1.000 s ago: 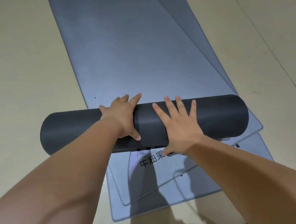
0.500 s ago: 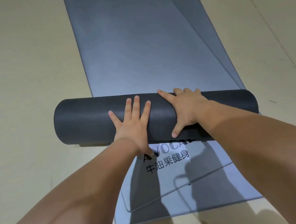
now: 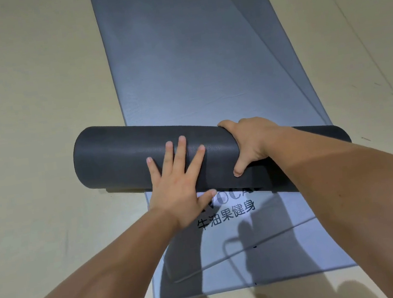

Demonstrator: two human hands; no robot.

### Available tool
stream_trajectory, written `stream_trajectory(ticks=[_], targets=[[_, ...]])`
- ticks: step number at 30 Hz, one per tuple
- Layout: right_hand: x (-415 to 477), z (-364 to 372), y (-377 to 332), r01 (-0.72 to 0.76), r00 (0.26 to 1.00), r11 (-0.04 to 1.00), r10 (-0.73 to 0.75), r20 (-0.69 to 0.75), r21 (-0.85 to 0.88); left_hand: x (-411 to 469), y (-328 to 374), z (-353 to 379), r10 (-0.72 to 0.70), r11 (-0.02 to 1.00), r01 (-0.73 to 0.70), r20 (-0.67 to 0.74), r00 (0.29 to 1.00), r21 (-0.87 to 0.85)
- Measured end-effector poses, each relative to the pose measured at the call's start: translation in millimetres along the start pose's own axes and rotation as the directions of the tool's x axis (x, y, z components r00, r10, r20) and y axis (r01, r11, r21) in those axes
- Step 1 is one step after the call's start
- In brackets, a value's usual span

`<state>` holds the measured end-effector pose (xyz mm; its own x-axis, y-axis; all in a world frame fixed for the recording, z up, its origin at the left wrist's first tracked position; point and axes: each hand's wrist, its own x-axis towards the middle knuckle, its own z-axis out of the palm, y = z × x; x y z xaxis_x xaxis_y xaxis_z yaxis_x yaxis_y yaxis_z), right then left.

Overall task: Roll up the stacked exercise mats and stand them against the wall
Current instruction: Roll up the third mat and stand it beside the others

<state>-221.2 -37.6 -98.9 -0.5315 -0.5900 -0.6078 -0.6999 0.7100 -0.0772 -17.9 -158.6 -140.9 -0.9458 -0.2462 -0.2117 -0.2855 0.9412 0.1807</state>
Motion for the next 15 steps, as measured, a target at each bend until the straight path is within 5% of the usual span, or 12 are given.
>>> stream_trajectory(ticks=[2, 5, 9, 15], targets=[[-3, 3, -1, -0.013, 1.000, 0.998, 0.013, 0.001, 0.062, -16, -1, 15, 0.037, 0.998, -0.036, -0.031, 0.999, 0.042], [-12, 10, -9, -0.051, 0.999, 0.989, 0.049, 0.017, 0.140, -32, 4, 23, -0.115, 0.993, 0.112, -0.081, 0.990, -0.042], [-32, 28, -30, -0.134, 0.990, 0.959, 0.117, 0.084, 0.248, -42, 16, 22, -0.350, 0.889, 0.362, 0.093, 0.932, -0.281], [-64, 73, -62, -0.253, 0.967, 0.808, 0.202, 0.153, 0.533, -43, -4, 21, -0.245, 0.906, 0.271, 0.119, 0.962, -0.326]])
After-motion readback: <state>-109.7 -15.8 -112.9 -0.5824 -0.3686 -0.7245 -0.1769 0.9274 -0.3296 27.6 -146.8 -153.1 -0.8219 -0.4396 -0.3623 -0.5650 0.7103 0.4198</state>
